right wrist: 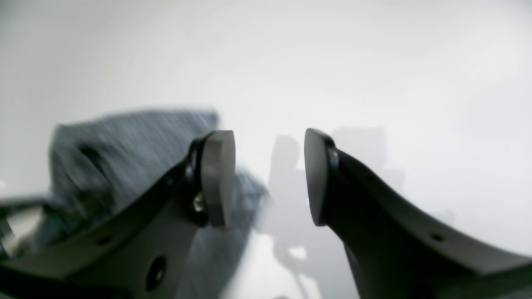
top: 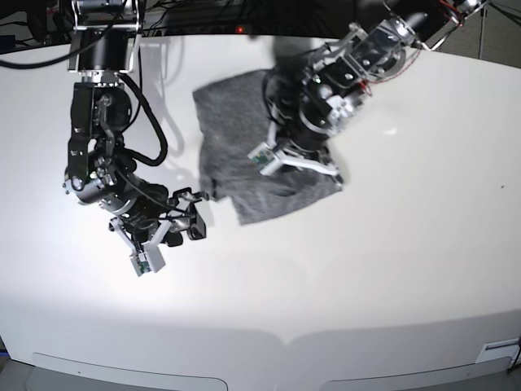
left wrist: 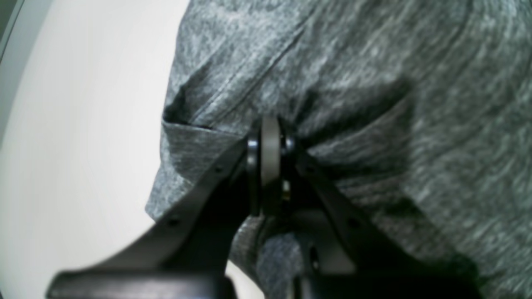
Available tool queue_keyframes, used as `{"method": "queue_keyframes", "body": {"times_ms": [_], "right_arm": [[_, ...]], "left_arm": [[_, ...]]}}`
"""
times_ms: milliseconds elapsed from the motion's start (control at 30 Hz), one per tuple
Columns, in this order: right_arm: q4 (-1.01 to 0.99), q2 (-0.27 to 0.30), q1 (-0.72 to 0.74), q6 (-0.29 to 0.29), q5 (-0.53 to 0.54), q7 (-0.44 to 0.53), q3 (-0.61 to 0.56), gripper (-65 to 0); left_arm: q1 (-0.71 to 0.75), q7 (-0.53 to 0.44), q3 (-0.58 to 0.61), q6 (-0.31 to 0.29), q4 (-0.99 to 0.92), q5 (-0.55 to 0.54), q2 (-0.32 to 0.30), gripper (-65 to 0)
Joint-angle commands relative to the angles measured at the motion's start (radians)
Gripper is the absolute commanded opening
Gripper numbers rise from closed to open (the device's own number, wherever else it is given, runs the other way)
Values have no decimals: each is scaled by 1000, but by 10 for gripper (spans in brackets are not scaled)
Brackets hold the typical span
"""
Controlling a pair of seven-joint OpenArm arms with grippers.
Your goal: Fold the T-shirt properly
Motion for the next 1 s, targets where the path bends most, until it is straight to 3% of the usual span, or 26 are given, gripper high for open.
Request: {"method": "queue_keyframes", "body": {"times_ms": [0, 133, 300, 667, 967], "right_arm": [[20, 5, 23, 10, 15, 22, 1, -390], [20, 6, 23, 10, 15, 13, 1, -390], [21, 6, 23, 10, 15, 17, 1, -390], [21, 5, 49, 10, 23, 34, 1, -390], [21, 6, 55, 10, 38, 39, 2, -390]], "left_arm": [[5, 52, 30, -47, -3, -38, -2, -650], [5, 68, 59, 11, -3, 10, -3, -650], [5, 80, 52, 24, -3, 45, -3, -650], [-93, 130, 52, 279, 66, 135, -3, -650], [-108, 148, 48, 286, 222, 153, -3, -650]]}}
